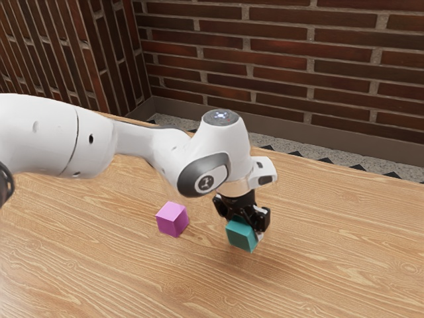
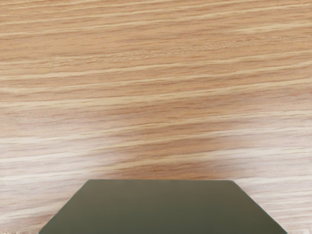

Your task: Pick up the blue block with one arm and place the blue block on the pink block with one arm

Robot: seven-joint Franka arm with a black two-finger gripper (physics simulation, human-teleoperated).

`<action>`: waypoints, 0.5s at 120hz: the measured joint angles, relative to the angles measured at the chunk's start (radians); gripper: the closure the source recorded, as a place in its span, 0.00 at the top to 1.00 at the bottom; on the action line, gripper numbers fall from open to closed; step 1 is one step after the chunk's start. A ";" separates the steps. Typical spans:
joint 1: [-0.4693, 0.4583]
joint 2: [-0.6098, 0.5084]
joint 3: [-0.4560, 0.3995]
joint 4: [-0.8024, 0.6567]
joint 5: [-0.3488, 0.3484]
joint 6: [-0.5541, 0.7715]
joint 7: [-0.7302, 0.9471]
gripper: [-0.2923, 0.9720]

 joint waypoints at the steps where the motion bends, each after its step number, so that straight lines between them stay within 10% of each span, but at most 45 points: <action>1: 0.000 -0.003 0.000 0.000 0.000 -0.001 0.000 0.50; 60: 0.006 -0.055 0.172 -0.002 -0.002 -0.086 0.066 0.49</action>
